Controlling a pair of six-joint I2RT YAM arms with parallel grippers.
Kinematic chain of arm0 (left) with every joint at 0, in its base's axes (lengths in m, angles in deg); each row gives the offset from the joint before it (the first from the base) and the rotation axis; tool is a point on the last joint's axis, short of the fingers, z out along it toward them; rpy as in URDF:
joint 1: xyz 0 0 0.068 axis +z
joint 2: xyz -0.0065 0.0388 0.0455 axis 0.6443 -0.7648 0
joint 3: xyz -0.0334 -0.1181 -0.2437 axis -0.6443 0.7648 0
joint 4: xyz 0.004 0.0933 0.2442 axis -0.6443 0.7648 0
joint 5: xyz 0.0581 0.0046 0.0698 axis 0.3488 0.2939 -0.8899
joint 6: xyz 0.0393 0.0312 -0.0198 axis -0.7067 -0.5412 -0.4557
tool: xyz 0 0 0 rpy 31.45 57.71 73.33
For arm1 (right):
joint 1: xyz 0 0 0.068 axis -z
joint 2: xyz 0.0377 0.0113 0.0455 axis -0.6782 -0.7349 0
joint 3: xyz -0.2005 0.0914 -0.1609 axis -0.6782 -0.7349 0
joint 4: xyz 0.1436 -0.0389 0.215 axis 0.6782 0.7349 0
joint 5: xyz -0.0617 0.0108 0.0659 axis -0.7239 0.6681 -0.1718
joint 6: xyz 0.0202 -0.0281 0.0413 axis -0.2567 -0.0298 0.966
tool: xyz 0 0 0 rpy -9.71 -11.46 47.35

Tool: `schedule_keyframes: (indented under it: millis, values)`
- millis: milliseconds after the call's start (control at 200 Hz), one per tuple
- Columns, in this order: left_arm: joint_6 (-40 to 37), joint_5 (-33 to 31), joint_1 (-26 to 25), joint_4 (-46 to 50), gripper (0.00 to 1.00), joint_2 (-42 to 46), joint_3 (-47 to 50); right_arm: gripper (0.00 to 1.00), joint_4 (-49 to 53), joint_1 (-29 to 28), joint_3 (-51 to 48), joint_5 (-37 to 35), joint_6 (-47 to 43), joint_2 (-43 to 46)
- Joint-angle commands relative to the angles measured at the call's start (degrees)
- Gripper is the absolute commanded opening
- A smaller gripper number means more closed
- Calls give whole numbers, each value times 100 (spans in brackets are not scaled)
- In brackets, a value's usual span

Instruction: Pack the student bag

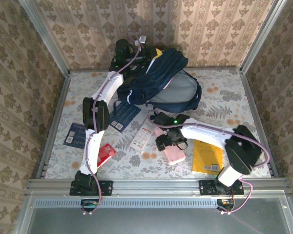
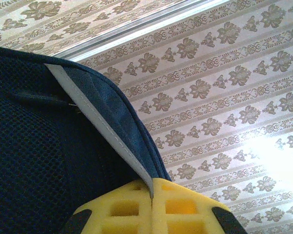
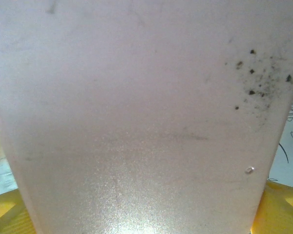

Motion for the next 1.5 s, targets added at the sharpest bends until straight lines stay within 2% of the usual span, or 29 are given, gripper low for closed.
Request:
schedule_keyframes:
  millis: [0, 180, 280, 430, 650, 720, 905, 1015, 1100, 1155, 1495]
  values:
    - [-47, 125, -13, -623, 0, 470, -222, 83, -391, 139, -217, 92, -181, 949]
    - [-38, 121, 78, -658, 0, 559, -200, 80, -906, 725, -521, 153, 1, 2214]
    - [-38, 118, 106, -658, 0, 630, -191, 79, -1414, 1373, -555, 673, 371, 2579]
    - [-22, 116, 96, -658, 0, 691, -184, 80, -2232, 2197, -106, 1396, 1292, 2295]
    - [-28, 116, 54, -684, 0, 786, -157, 82, -4094, 3037, 229, 1408, 3562, 1477]
    - [-24, 133, 28, -679, 0, 821, -162, 84, -4449, 3123, 600, 1485, 3999, 856]
    - [-38, 137, 31, -675, 0, 890, -175, 89, -4266, 3117, 2002, 1200, 4321, -591]
    - [-22, 143, 60, -675, 0, 889, -251, 91, -3644, 2993, 2876, 1077, 4275, -1328]
    - [34, 134, 102, -729, 0, 889, -279, 94, -3506, 2893, 3111, 822, 4260, -1618]
    - [114, 126, 145, -814, 0, 889, -296, 100, -3636, 2881, 3097, 786, 4341, -1754]
    - [405, 90, 282, -1106, 0, 820, -364, 100, -3984, 2848, 3243, 1262, 4149, -2134]
